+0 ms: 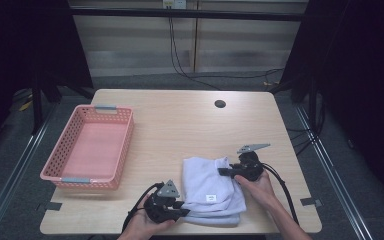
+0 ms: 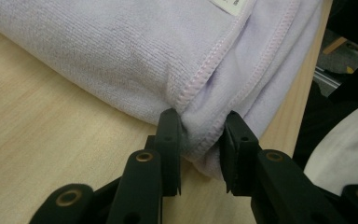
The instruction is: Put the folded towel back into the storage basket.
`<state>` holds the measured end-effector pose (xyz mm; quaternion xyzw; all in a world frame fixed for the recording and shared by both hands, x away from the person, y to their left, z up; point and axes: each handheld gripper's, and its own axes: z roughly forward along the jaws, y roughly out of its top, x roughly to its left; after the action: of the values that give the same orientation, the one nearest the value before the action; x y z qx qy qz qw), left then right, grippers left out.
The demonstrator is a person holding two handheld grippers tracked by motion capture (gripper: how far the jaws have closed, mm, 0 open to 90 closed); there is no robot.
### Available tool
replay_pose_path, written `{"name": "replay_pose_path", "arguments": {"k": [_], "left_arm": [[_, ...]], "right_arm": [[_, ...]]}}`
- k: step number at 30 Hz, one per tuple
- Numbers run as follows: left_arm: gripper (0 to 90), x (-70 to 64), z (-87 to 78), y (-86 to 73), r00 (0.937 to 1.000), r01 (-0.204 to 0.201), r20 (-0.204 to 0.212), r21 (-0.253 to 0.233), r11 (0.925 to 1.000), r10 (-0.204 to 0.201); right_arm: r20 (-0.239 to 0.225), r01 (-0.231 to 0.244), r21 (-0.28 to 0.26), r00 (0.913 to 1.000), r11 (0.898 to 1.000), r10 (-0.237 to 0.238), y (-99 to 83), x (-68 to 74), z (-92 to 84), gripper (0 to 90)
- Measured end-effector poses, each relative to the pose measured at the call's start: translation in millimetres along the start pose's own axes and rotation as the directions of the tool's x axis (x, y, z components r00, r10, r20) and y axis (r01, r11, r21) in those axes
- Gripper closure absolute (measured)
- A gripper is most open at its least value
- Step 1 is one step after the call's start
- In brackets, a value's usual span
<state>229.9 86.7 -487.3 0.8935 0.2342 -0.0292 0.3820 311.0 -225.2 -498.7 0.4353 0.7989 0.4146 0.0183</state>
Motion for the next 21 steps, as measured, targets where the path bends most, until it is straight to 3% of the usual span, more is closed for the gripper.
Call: {"name": "replay_pose_path", "arguments": {"k": [3,15,16,19,21], "left_arm": [[71.8,3.8,-5.3,1.8,0.9997,0.014,0.018,-0.019,0.9997,-0.013],[72.5,14.4,-30.7,10.6,0.9995,0.031,0.003,-0.072,0.9969,-0.031],[72.7,16.8,-34.3,13.0,0.9996,0.028,-0.003,-0.097,0.9948,-0.029],[72.9,21.6,-43.9,16.8,0.9996,0.023,-0.014,-0.111,0.9936,-0.025],[73.2,26.9,-52.4,18.7,0.9991,0.04,-0.006,-0.139,0.9895,-0.042]], "right_arm": [[0.0,0.001,-0.006,1.0,1.0,-0.001,2.1,-0.1,-0.6,71.9],[-0.02,-0.003,-0.07,0.9998,0.998,0.001,20.8,4.1,-12.8,72.4],[-0.022,-0.006,-0.078,0.9997,0.997,0.004,26.6,4.6,-13.5,72.5],[-0.026,-0.012,-0.085,0.9996,0.996,0.009,32.8,4.7,-13.2,72.5],[-0.029,-0.009,-0.091,0.9996,0.996,0.007,36.0,5.6,-13.1,72.6]]}}
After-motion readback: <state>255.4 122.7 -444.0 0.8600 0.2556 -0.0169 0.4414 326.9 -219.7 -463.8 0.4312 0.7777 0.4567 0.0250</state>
